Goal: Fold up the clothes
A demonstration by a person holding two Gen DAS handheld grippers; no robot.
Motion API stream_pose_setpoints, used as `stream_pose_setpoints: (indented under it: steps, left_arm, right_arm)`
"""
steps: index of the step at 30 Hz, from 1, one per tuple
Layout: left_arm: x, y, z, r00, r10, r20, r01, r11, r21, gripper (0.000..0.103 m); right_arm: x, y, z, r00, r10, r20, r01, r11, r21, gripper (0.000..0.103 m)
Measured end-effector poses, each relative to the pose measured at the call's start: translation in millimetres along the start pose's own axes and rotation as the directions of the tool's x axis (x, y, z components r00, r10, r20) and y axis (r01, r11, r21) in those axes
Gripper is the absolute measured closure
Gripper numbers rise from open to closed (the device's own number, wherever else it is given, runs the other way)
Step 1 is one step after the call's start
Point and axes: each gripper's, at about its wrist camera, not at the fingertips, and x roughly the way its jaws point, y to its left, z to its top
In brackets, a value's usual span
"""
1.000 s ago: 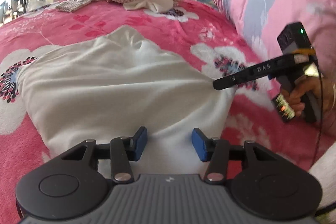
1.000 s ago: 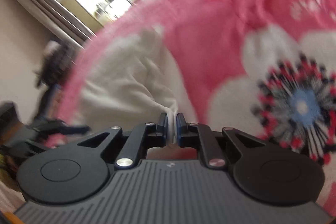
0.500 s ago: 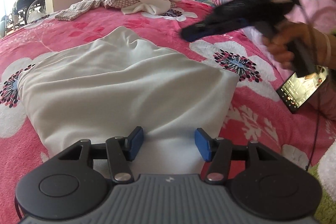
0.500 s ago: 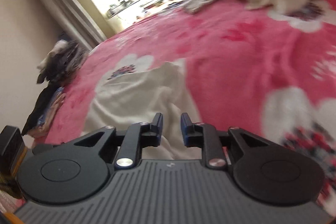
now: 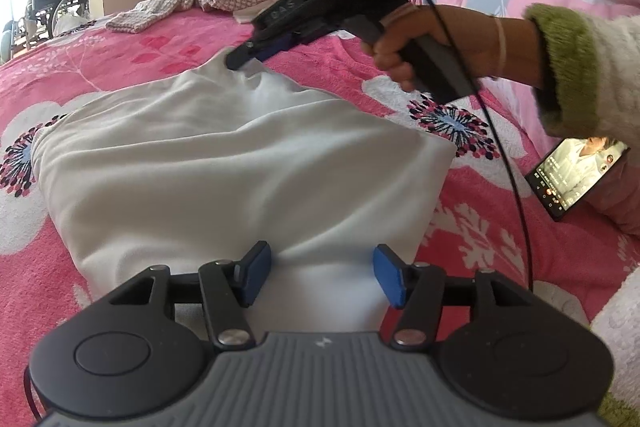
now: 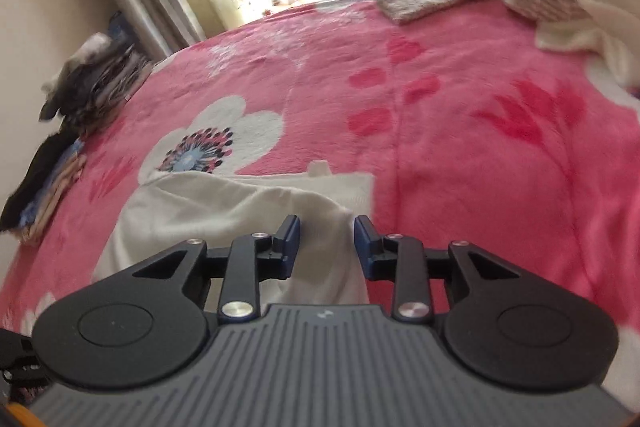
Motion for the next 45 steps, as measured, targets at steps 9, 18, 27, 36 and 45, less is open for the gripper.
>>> stream_pose_setpoints:
  steps: [9,18,27,36,45]
  left_arm:
    - [0.5,0.0,1.0,1.0,-0.003,-0.002,0.003,1.0,-0.004,0.045]
    - [0.8,0.4,1.2,1.0,-0.003,-0.002,0.003,1.0,-0.003,0.044]
    - [1.9,-2.1,2.8,1.0,0.006,-0.01,-0.006,1.0,0.002,0.044]
    - [2.8,-3.3,3.0,1.0,0.011,-0.011,-0.011,1.0,0.006,0.044]
    - [3.0,-3.9,2.1,1.0,0.012,-0.004,-0.012,1.0,0.005,0.043]
  right_arm:
    - [9.4,-17.7,14.1,0.997,0.075,0.032,-0.077,0.994,0.082,0.087]
    - [-30.1,-62.2,-14.5,0.978,0.194,0.074,-0.205,0.847,0.491,0.062]
    - [-23.2,-54.8,-28.9,0.968,0.246,-0.044,-0.18,0.807,0.562,0.054]
    - [-14.1,-56.1,-22.6,0.957,0.289,-0.033,-0.219,0.79,0.573,0.053]
    - [3.9,-45.9,-4.2,0.971,0.233,-0.047,-0.19,0.88,0.435,0.094]
